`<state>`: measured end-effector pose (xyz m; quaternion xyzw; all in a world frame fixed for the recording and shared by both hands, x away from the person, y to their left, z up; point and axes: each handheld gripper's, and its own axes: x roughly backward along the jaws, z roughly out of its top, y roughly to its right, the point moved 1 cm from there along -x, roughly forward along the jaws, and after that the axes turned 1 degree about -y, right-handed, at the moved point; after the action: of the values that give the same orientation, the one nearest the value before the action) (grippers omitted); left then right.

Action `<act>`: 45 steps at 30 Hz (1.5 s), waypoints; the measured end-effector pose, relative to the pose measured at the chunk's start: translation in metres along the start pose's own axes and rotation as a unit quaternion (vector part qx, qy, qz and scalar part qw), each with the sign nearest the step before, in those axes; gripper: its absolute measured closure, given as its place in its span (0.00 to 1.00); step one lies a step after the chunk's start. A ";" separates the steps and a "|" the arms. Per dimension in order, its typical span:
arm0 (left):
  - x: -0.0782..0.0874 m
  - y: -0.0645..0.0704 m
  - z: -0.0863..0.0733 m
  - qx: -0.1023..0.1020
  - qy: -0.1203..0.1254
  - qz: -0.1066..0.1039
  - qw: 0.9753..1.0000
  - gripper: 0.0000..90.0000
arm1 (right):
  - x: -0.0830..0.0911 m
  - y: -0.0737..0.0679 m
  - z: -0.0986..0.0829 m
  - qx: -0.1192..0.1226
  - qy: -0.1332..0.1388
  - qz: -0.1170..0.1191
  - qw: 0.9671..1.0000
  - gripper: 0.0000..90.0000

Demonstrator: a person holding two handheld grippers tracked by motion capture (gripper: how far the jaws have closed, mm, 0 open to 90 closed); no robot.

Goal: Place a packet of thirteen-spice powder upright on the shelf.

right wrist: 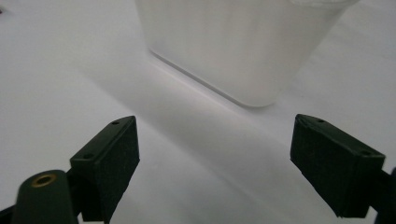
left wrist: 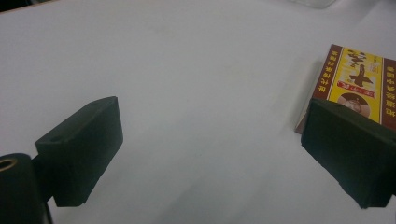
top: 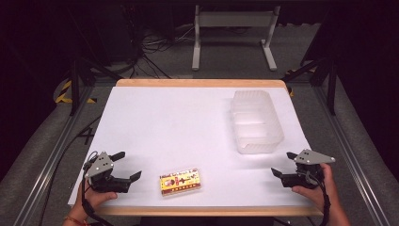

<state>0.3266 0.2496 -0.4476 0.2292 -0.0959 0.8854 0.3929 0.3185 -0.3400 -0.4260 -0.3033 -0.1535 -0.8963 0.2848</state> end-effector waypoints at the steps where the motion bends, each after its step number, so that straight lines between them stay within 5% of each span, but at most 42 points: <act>1: 0.000 0.000 0.000 -0.003 -0.003 0.002 1.000 0.07 | 0.000 0.000 0.000 0.000 0.000 0.000 1.000 0.19; 14: 0.006 0.004 -0.006 -0.002 -0.014 0.018 1.000 0.08 | -0.005 -0.026 0.022 0.039 0.008 0.046 0.998 0.24; 21: 0.013 0.008 -0.011 0.002 -0.019 0.031 0.999 0.08 | -0.017 -0.046 0.042 0.072 0.007 0.089 0.993 0.27; 25: 0.021 0.011 -0.017 0.007 -0.025 0.041 0.999 0.08 | -0.032 -0.066 0.065 0.116 -0.006 0.130 0.985 0.28; 26: 0.021 0.011 -0.017 0.007 -0.025 0.041 0.999 0.08 | -0.032 -0.066 0.065 0.116 -0.006 0.130 0.985 0.28; 32: 0.030 0.014 -0.024 0.017 -0.028 0.055 0.998 0.08 | -0.056 -0.094 0.098 0.169 -0.021 0.183 0.968 0.30; 41: 0.039 0.018 -0.031 0.027 -0.031 0.067 0.997 0.08 | -0.105 -0.158 0.140 0.238 -0.044 0.266 0.933 0.30; 45: 0.040 0.018 -0.031 0.026 -0.032 0.069 0.997 0.08 | -0.121 -0.184 0.149 0.269 -0.063 0.285 0.918 0.29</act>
<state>0.2794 0.2740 -0.4557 0.2604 -0.1005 0.9048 0.3216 0.3550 -0.0772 -0.4066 -0.3026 -0.3133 -0.6812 0.5885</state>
